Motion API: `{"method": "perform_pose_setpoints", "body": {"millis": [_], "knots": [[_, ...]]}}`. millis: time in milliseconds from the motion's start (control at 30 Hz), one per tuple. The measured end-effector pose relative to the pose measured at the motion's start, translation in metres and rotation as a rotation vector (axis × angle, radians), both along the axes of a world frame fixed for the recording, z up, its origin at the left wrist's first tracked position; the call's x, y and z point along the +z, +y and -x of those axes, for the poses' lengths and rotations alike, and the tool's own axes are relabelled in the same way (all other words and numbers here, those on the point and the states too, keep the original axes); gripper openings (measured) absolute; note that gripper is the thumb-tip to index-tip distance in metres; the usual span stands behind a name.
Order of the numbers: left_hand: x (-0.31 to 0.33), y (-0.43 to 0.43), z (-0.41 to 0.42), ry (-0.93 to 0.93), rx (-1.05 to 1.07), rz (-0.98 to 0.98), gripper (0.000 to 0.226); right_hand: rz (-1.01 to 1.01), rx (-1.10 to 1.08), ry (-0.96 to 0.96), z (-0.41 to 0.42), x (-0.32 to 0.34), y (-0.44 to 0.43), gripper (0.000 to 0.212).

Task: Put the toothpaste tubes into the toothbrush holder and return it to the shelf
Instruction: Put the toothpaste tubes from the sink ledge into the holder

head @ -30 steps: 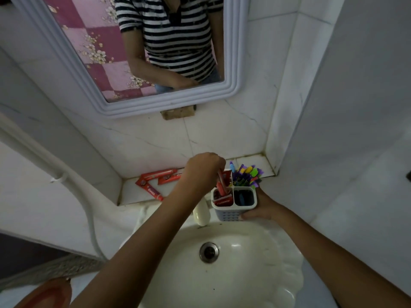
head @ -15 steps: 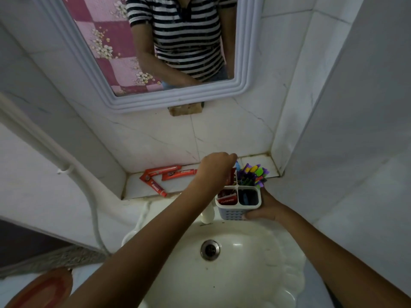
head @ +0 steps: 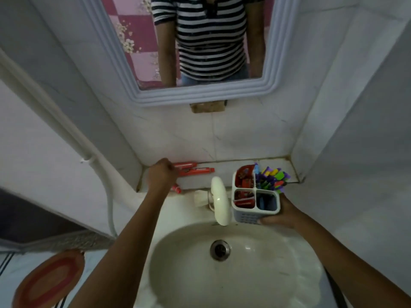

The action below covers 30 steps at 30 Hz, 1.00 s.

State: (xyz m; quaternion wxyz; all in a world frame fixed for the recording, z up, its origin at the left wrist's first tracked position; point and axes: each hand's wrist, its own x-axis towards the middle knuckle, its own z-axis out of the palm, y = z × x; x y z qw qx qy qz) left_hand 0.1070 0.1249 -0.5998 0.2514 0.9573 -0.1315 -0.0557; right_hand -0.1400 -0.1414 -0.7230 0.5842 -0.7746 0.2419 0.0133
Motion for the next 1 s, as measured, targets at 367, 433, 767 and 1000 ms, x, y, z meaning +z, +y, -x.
{"method": "perform_pose_setpoints", "body": {"millis": [367,433,767,1000], "knots": [[-0.1,0.01,-0.055,0.384,0.261,0.081,0.062,0.025,0.035,-0.02,0.003,0.001,-0.002,0.122],[-0.077,0.005,-0.041,0.449,0.282,0.154,0.033,0.044,0.046,-0.013,0.002,0.006,-0.002,0.116],[0.012,-0.008,0.035,0.592,0.079,0.762,0.031,0.048,0.027,-0.016,0.002,0.016,0.004,0.12],[0.078,-0.054,0.075,0.393,-0.556,0.524,0.035,0.072,0.008,0.058,0.004,0.021,0.008,0.116]]}}
